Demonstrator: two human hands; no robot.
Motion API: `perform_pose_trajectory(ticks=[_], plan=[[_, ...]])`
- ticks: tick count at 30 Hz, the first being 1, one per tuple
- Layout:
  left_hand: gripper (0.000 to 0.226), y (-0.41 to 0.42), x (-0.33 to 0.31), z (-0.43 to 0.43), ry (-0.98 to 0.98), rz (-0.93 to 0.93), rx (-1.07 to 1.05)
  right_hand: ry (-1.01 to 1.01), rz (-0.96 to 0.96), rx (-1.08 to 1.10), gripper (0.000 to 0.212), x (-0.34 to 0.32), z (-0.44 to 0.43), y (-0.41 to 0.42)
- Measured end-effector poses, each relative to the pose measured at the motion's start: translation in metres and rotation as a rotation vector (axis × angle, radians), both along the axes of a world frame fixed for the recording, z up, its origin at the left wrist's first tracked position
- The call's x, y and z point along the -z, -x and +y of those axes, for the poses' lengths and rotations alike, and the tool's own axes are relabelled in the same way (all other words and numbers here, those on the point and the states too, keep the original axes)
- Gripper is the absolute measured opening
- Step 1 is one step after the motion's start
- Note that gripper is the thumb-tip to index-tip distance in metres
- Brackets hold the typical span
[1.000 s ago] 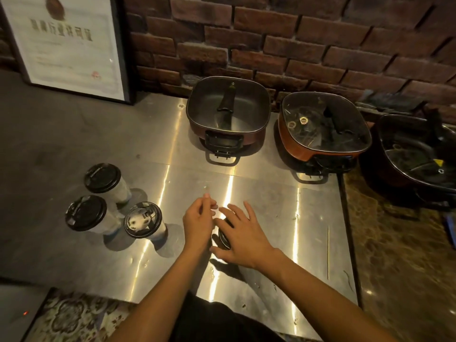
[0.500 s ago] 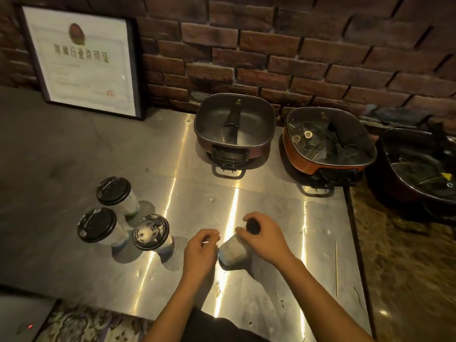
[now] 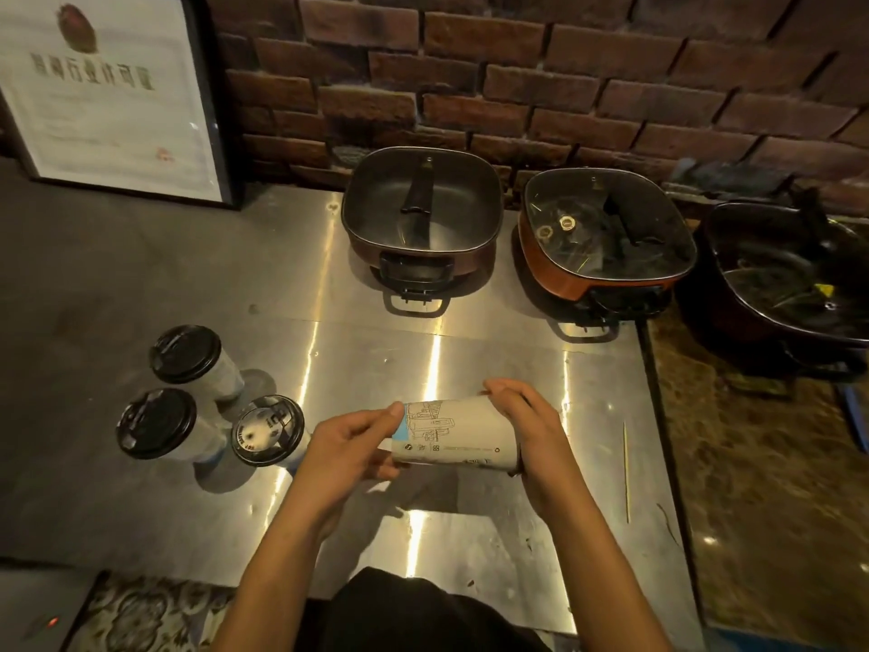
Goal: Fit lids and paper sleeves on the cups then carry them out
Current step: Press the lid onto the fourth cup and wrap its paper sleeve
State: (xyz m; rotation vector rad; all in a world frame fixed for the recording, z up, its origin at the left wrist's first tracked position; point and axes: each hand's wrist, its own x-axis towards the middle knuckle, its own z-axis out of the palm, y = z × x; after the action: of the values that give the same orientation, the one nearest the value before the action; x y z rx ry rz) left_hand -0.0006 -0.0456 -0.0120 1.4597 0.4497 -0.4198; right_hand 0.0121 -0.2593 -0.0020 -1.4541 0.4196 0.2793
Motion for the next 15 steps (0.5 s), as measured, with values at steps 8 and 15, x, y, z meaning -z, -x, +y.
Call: perform_pose_trajectory(ticks=[8, 15], plan=[[0.05, 0.001, -0.002, 0.015, 0.054, -0.055, 0.071, -0.011, -0.065, -0.034, 0.023, 0.002, -0.004, -0.001], [0.049, 0.002, -0.01, 0.014, 0.052, -0.008, 0.113, -0.001, -0.114, 0.008, 0.03, 0.007, 0.003, 0.003]])
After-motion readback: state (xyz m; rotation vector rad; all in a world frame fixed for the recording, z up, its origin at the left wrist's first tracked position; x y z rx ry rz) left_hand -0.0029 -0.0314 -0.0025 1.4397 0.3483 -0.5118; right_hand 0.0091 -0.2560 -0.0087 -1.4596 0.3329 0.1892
